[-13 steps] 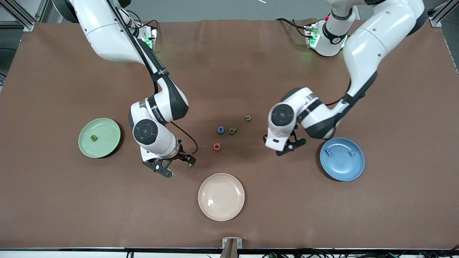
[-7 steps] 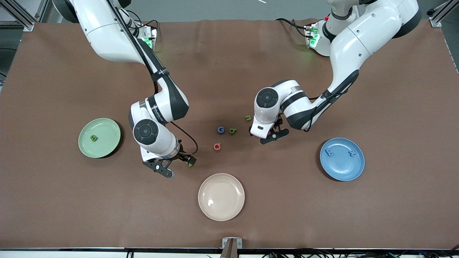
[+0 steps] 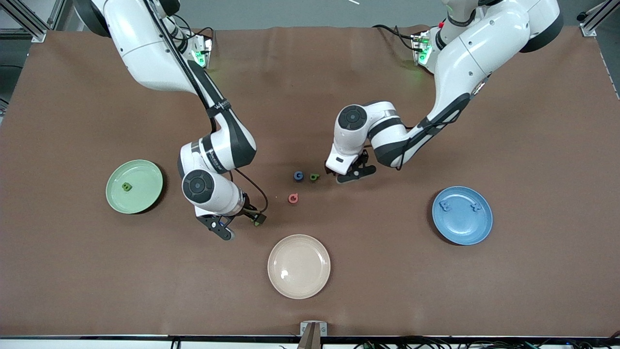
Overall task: Sort upper and lower case letters into plates
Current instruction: 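Grasp a green letter with the left gripper while the right gripper grasps N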
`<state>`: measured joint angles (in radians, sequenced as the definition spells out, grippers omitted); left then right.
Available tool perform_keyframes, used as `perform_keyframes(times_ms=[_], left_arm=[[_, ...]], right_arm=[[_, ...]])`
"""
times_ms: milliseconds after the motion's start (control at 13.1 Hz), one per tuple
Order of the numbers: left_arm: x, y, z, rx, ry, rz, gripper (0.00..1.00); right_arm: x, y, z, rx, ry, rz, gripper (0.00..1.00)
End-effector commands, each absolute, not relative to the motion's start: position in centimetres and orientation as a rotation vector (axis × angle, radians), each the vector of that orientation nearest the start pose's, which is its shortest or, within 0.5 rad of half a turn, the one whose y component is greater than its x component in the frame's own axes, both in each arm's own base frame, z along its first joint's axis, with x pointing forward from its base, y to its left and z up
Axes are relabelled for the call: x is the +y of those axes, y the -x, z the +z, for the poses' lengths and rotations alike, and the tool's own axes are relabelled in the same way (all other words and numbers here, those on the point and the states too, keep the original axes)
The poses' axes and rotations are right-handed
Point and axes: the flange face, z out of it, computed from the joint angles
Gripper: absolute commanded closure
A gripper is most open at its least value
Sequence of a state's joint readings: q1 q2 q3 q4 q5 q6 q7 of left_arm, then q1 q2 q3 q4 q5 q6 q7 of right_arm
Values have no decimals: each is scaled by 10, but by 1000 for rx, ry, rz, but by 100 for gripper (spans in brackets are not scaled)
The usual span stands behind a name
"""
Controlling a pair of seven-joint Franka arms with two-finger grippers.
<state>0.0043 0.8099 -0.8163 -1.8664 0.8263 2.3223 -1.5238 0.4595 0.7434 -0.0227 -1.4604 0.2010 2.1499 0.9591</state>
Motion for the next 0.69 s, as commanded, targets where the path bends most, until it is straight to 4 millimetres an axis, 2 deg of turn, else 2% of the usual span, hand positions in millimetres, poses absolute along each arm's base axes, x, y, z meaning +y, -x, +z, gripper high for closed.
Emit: perform_keyframes(times_ms=[0, 381, 610], left_arm=[[-440, -448, 182, -396, 3143, -48, 22], [-453, -432, 173, -349, 3144, -23, 31], [-453, -429, 172, -343, 3133, -17, 38]], right_arm=[[317, -642, 220, 1048, 2858, 254, 2], [318, -644, 202, 1152, 2829, 242, 3], [327, -649, 199, 1151, 2821, 216, 4]])
